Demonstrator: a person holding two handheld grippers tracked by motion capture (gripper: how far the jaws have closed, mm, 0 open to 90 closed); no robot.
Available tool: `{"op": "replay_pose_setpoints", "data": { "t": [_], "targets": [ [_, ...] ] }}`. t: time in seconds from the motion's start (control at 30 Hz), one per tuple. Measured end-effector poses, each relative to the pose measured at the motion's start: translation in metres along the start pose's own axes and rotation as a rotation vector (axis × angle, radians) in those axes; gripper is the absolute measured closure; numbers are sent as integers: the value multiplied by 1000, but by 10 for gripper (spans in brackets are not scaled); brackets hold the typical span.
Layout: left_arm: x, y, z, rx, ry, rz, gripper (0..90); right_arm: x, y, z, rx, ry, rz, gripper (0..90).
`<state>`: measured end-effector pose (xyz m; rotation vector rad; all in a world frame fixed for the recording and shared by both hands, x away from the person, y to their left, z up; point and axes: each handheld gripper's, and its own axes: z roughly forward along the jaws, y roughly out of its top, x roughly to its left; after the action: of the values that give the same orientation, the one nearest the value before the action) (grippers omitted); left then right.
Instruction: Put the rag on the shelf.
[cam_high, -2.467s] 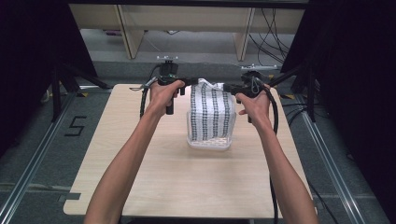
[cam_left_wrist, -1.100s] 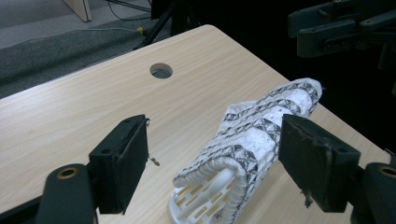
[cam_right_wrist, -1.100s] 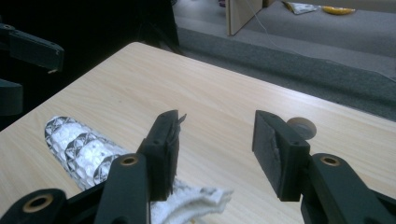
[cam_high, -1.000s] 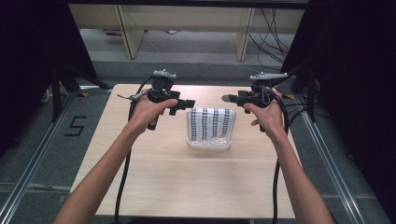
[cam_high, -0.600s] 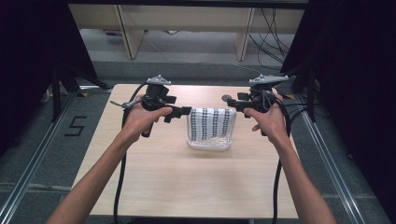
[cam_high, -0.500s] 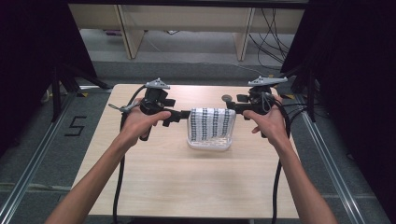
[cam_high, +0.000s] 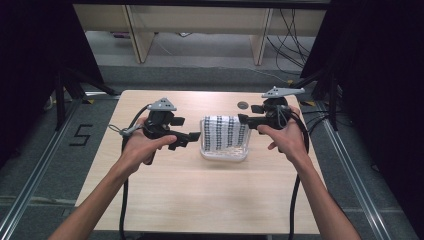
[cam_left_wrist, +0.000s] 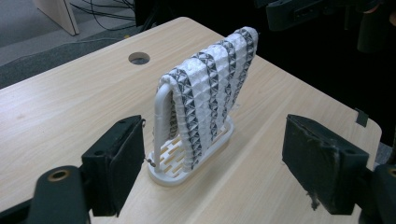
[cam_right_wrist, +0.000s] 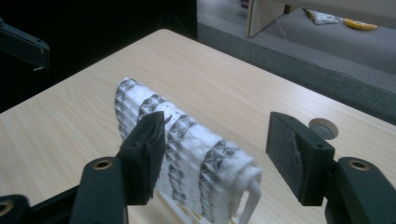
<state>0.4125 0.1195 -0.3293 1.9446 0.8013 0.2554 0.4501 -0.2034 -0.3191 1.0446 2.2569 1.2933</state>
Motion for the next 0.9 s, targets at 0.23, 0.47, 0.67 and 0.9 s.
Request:
{"op": "replay_pose_setpoints", "data": {
  "t": [0.23, 0.47, 0.67, 0.9],
  "targets": [
    [-5, -14, -6, -9, 3, 14, 205, 9, -6, -6, -12, 8, 26, 352],
    [-12, -31, -9, -4, -29, 18, 204, 14, -11, -10, -16, 30, 2, 339],
    [-18, -40, -13, -8, -29, 27, 203, 24, -16, -16, -12, 42, -12, 321],
    [-24, -52, -16, -10, -43, 20, 202, 35, -28, -17, -18, 66, -30, 312]
  ]
}}
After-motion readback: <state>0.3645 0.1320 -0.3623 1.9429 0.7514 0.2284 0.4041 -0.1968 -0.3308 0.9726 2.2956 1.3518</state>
